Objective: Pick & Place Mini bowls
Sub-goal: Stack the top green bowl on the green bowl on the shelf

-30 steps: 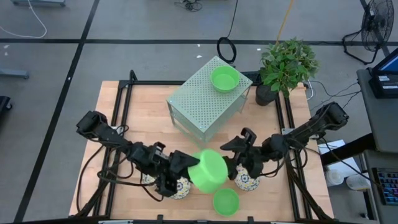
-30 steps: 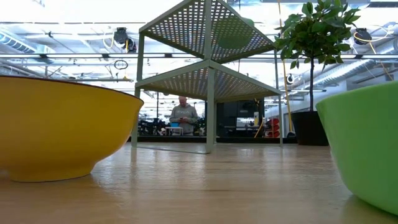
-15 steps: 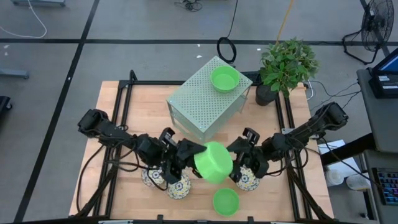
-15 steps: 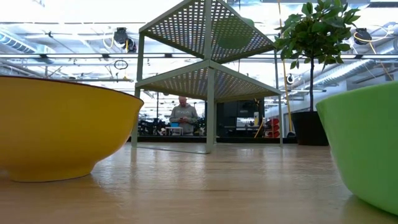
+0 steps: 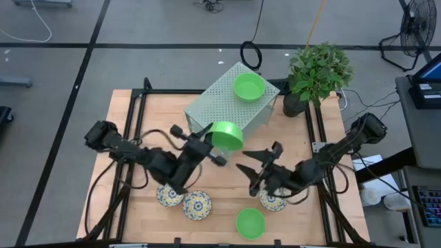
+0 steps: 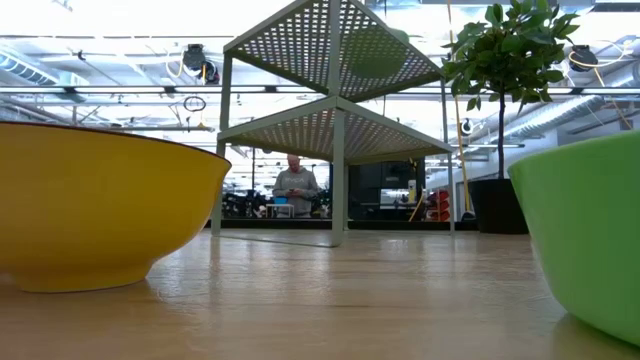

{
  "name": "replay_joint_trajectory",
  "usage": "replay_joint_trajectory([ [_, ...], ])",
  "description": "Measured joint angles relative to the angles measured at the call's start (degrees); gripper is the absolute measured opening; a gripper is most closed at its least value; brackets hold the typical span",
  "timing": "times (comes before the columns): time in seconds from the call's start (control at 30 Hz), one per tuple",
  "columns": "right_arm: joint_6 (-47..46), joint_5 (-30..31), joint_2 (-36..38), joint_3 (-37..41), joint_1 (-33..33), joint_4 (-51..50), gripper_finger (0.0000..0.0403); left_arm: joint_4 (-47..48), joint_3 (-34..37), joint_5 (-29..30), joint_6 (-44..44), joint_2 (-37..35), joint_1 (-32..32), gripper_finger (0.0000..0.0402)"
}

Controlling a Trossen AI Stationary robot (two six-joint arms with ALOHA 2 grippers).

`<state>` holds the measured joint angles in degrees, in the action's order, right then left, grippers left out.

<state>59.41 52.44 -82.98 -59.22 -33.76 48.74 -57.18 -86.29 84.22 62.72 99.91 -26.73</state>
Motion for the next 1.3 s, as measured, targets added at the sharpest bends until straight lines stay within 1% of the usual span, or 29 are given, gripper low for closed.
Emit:
replay_joint_trajectory([
  [0.1, -5.9, 1.5, -0.1, -4.5, -0.5, -18.0, 0.0210, 7.0, -0.3, 1.1, -4.1, 0.0, -0.1, 0.0006],
  [0.17, -8.9, 1.5, -0.2, -6.0, -1.1, -24.8, 0.0210, 13.5, -0.3, 1.9, -9.2, 0.0, 0.1, 0.0012],
  [0.23, -8.5, 2.3, -0.2, -6.5, -1.8, -27.3, 0.0210, 19.6, -0.2, 3.1, -16.2, 0.0, 0.5, 0.0024],
  [0.33, -2.4, 6.3, -0.2, -6.5, -3.7, -29.4, 0.0210, 27.7, -0.2, 4.3, -25.9, 0.0, 0.0, 0.0034],
  [0.4, -0.2, 8.6, -0.2, -6.5, -5.4, -30.7, 0.0210, 33.0, -0.2, 4.6, -31.8, 0.0, -1.0, 0.0033],
  [0.5, -3.1, 10.8, -0.2, -6.5, -8.2, -31.3, 0.0210, 41.1, -0.2, 2.5, -41.5, 0.0, -3.1, 0.0016],
  [0.53, -4.9, 11.0, -0.2, -6.5, -9.1, -31.8, 0.0210, 43.7, -0.2, 0.5, -45.2, 0.0, -3.9, 0.0009],
  [0.63, -9.5, 11.9, -0.2, -6.5, -11.5, -33.7, 0.0210, 51.8, -0.2, -9.6, -58.1, 0.0, -5.6, 0.0010],
  [0.7, -13.0, 10.6, -0.2, -6.5, -13.1, -34.4, 0.0210, 56.8, -0.2, -19.1, -66.9, -0.1, -5.4, 0.0015],
  [0.77, -15.0, 9.3, -0.2, -6.5, -14.6, -34.0, 0.0210, 63.6, -0.2, -27.2, -75.7, -0.1, -4.5, 0.0014],
  [0.8, -15.2, 9.1, -0.2, -6.5, -15.1, -33.5, 0.0210, 66.9, -0.2, -32.5, -78.9, -0.1, -3.7, 0.0011],
  [0.9, -15.3, 9.3, -0.2, -6.5, -15.9, -32.2, 0.0210, 75.7, -0.2, -45.7, -87.9, 0.1, -0.8, 0.0006],
  [1.03, -16.0, 9.4, -0.2, -6.5, -15.9, -32.7, 0.0210, 79.9, -0.2, -60.8, -93.5, -0.2, 4.5, 0.0015],
  [1.1, -17.2, 9.2, -0.1, -6.5, -15.6, -32.8, 0.0210, 81.1, -0.2, -68.0, -95.2, -0.3, 6.6, 0.0012],
  [1.17, -19.4, 9.1, -0.2, -7.2, -15.1, -35.1, 0.0210, 83.5, -0.2, -72.4, -96.2, -0.3, 8.0, 0.0006],
  [1.23, -24.3, 7.9, -0.2, -9.4, -14.6, -40.9, 0.0210, 85.8, -0.2, -75.4, -96.8, -0.3, 9.3, 0.0008],
  [1.27, -28.2, 5.7, -0.2, -10.9, -14.3, -45.0, 0.0210, 86.2, -0.2, -76.9, -97.1, -0.3, 9.9, 0.0012],
  [1.3, -33.3, 2.2, -0.2, -12.8, -13.8, -49.7, 0.0210, 86.5, -0.2, -78.7, -97.4, -0.3, 10.4, 0.0015],
])
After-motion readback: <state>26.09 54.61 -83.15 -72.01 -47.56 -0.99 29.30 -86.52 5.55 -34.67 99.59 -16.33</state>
